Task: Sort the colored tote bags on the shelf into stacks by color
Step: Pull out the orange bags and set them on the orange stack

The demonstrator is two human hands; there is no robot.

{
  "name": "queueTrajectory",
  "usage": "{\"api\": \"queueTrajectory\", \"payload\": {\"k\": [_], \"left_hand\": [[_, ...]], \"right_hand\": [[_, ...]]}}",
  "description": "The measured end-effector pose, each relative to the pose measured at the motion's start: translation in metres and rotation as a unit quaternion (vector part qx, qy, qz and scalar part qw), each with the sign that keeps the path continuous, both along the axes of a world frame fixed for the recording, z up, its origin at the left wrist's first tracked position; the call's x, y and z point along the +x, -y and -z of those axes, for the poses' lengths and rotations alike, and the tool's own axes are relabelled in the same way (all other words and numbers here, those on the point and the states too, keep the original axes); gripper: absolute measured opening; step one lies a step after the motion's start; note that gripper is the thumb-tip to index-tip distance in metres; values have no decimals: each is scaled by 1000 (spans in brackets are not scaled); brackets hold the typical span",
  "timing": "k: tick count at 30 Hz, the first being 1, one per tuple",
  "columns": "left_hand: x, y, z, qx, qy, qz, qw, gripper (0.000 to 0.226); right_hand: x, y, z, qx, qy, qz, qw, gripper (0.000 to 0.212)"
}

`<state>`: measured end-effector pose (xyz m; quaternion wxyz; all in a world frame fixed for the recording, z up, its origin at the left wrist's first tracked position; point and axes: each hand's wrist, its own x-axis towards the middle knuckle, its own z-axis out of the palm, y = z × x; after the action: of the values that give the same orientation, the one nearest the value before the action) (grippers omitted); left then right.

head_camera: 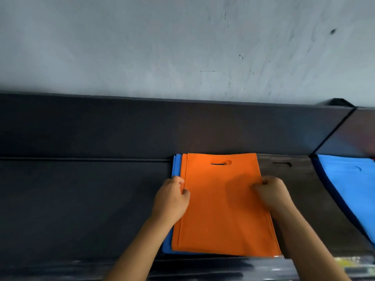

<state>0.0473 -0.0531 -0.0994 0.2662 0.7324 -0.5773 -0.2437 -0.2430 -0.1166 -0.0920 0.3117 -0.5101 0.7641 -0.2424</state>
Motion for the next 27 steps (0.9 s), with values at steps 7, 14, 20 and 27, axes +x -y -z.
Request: {"api": "queueTrajectory", "payload": {"k": [7,14,20,27], "left_hand": [[1,-2,1,67,-212,-14,975,47],[2,1,-6,82,-273,-8,959,50],[2,2,-1,108,-230,-1,967,36],[3,4,6,67,-292,-55,953,41]], "right_hand": [[7,-21,2,25,60,24,998,20],[11,-33,-13,27,136,28,990,7],[17,-31,-27,30,196,17,980,9],[8,-25,-28,16,205,4,979,16]]}}
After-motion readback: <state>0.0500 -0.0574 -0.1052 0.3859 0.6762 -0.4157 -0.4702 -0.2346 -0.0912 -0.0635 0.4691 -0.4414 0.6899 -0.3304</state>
